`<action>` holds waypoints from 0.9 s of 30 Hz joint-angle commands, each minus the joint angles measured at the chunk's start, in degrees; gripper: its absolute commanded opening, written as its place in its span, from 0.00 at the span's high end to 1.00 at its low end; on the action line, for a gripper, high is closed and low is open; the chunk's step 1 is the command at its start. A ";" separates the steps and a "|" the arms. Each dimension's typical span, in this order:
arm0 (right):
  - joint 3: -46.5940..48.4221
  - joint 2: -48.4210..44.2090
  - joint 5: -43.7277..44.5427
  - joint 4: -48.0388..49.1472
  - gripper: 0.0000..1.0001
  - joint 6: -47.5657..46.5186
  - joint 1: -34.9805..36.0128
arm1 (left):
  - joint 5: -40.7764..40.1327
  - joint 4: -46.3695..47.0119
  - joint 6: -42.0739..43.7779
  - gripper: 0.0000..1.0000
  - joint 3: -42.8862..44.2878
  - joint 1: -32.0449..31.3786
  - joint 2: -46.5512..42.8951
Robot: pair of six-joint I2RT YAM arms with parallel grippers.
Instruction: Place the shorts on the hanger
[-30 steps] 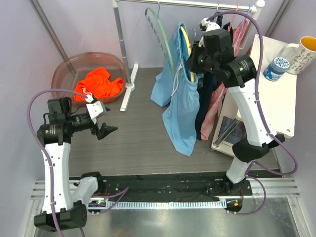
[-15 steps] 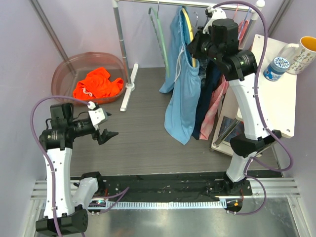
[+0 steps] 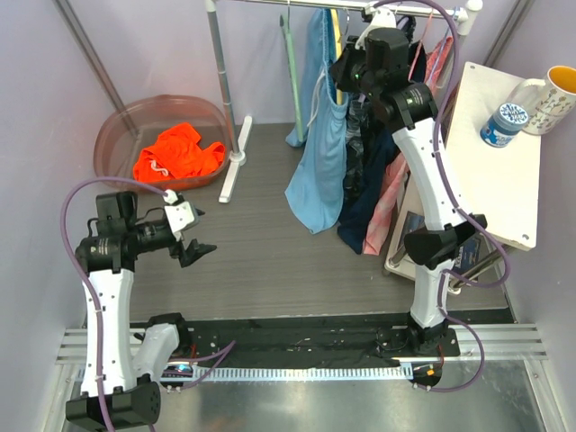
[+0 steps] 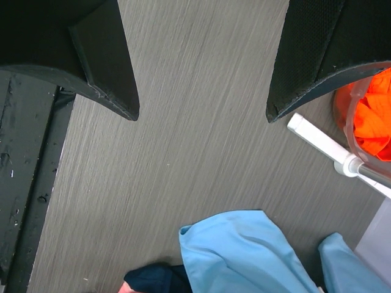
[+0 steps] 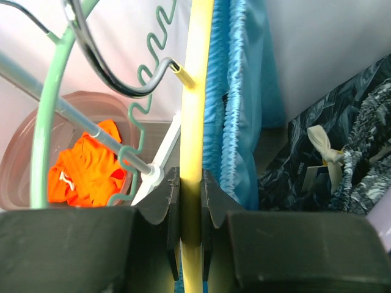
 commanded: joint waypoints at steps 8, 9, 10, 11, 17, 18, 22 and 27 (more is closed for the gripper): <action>3.58 -1.50 0.47 16.90 0.99 2.73 -2.74 | -0.17 -2.98 5.52 0.17 -1.70 -0.25 -1.97; 3.14 -1.76 0.20 17.07 0.99 2.82 -2.65 | -0.17 -2.90 5.43 0.17 -1.78 -0.25 -1.97; 2.18 -2.64 -0.06 17.42 0.99 3.17 -2.74 | -0.08 -2.98 5.52 0.16 -1.79 -0.25 -1.71; 1.64 -3.08 -0.41 17.60 0.99 3.52 -2.65 | 0.09 -2.90 5.52 0.17 -1.70 -0.25 -1.62; 3.13 -1.95 1.78 18.57 0.99 4.49 -2.65 | 0.88 -2.72 4.99 0.16 -1.35 -0.25 -1.53; 3.48 -0.81 2.48 19.09 0.99 5.36 -2.74 | 0.80 -2.81 4.82 0.17 -1.43 -0.25 -1.71; 3.75 0.87 3.10 19.36 0.99 6.51 -3.00 | -0.08 -3.25 4.90 0.17 -1.43 -0.25 -2.15; 2.08 1.31 2.93 19.10 0.99 8.00 -3.44 | -0.87 -3.60 5.96 0.17 -1.87 -0.25 -2.85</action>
